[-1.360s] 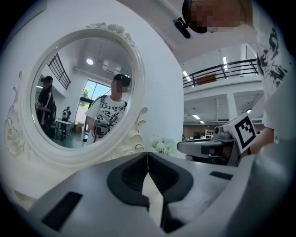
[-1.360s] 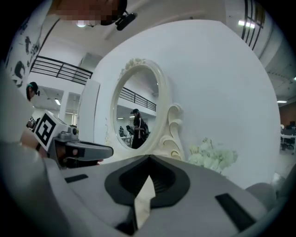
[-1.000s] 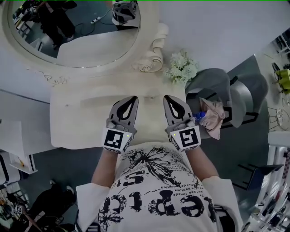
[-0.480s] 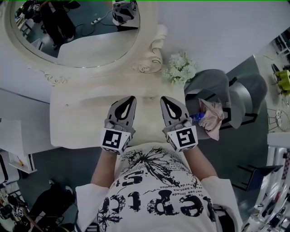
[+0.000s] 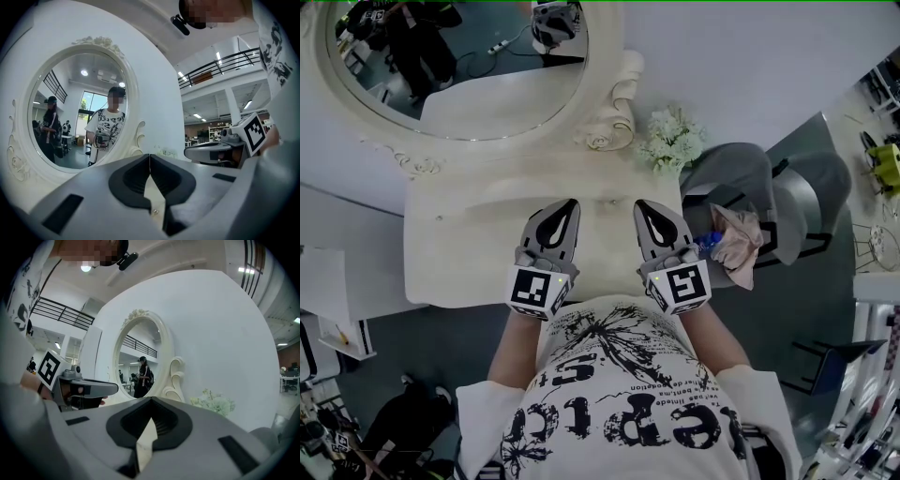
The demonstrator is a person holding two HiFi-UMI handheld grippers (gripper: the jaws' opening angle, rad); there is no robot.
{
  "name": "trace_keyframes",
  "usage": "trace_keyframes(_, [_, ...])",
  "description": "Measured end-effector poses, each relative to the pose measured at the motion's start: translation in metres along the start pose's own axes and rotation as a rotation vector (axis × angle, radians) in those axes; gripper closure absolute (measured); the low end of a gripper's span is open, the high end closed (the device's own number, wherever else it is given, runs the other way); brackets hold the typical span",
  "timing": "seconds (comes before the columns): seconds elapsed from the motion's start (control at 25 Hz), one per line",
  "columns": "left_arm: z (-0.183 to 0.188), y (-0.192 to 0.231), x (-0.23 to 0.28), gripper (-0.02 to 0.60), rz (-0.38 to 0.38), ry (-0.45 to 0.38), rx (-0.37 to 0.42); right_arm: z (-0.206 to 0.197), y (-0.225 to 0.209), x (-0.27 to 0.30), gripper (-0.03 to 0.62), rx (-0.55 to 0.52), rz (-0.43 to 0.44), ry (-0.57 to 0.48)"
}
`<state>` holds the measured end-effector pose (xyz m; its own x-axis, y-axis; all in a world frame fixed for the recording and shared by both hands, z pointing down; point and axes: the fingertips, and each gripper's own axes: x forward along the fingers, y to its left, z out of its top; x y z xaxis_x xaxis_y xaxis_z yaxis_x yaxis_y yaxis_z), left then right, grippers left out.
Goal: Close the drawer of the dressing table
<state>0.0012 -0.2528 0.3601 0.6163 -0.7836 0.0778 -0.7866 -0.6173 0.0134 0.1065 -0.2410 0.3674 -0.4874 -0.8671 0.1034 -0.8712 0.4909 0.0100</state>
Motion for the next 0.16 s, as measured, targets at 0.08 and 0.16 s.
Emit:
trace_keyframes(0.08, [0.0002, 0.0002, -0.0014, 0.563, 0.001, 0.003, -0.001, 0.0002, 0.0020, -0.0008, 0.579, -0.004, 0.002, 0.002])
trace_keyframes(0.16, [0.0009, 0.0005, -0.0031, 0.563, 0.002, 0.004, 0.000, 0.0005, 0.0042, -0.0018, 0.578, -0.008, 0.001, 0.003])
